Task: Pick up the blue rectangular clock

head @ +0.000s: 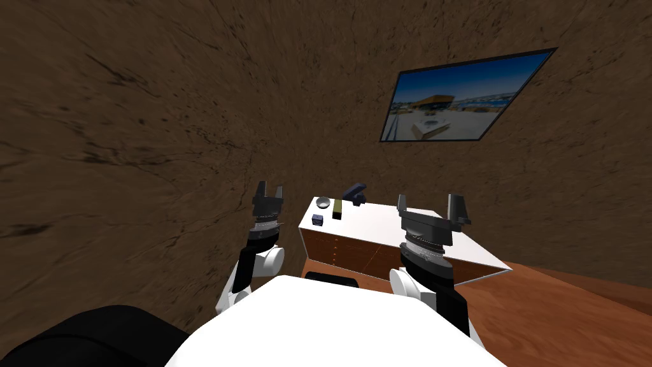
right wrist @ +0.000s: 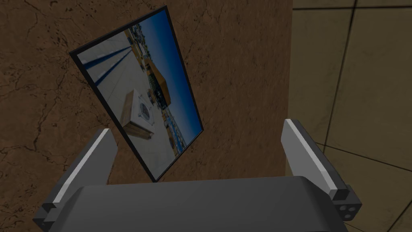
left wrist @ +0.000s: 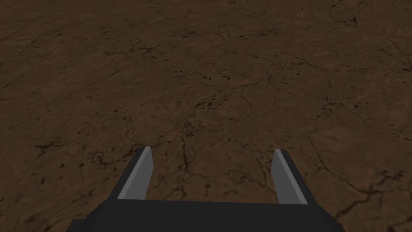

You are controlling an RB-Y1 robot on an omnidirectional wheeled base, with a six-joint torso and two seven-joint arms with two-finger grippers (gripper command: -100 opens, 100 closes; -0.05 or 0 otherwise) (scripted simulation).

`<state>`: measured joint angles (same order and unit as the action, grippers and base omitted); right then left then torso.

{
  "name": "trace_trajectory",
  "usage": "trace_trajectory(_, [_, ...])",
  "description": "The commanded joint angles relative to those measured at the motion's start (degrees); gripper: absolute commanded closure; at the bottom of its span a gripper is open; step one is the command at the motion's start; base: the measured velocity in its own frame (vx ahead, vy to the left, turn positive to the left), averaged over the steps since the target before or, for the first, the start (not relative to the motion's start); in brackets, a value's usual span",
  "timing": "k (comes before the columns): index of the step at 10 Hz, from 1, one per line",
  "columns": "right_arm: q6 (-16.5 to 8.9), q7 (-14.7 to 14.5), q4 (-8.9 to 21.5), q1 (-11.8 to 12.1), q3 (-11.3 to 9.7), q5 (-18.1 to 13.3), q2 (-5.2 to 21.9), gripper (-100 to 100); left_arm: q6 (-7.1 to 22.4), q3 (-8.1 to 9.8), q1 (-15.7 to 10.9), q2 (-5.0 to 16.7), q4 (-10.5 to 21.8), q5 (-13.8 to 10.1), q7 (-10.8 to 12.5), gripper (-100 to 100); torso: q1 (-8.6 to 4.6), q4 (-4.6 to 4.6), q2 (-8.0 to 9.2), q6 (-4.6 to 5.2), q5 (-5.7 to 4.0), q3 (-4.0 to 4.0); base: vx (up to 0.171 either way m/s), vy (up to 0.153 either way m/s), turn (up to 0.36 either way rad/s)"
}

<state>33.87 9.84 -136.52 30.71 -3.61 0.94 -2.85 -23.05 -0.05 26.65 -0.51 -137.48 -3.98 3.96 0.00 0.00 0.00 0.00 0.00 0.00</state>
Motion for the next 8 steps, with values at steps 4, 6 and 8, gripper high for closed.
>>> trace_trajectory(4, [0.0, 0.0, 0.0, 0.0, 0.0, 0.0, 0.0, 0, 3.9, 0.29, -1.0, 5.8, 1.2, 2.5, 0.9, -100, 0.03, 0.0, 0.0, 0.0, 0.01, 0.0, -0.002, 0.002, -0.012])
trace_trajectory(6, [0.0, 0.0, 0.0, 0.0, 0.0, 0.0, 0.0, 0, 7.2, 0.57, -2.0, 8.0, 2.3, 4.3, 1.7, -100, 0.01, 0.0, 0.0, 0.01, 0.0, 0.0, -0.005, -0.005, -0.034])
trace_trajectory(8, [0.0, 0.0, 0.0, 0.0, 0.0, 0.0, 0.0, 0, 9.3, 0.76, -2.6, 8.9, 3.0, 5.4, 2.1, -100, -0.03, 0.0, 0.01, 0.01, -0.01, 0.0, -0.006, -0.01, -0.028])
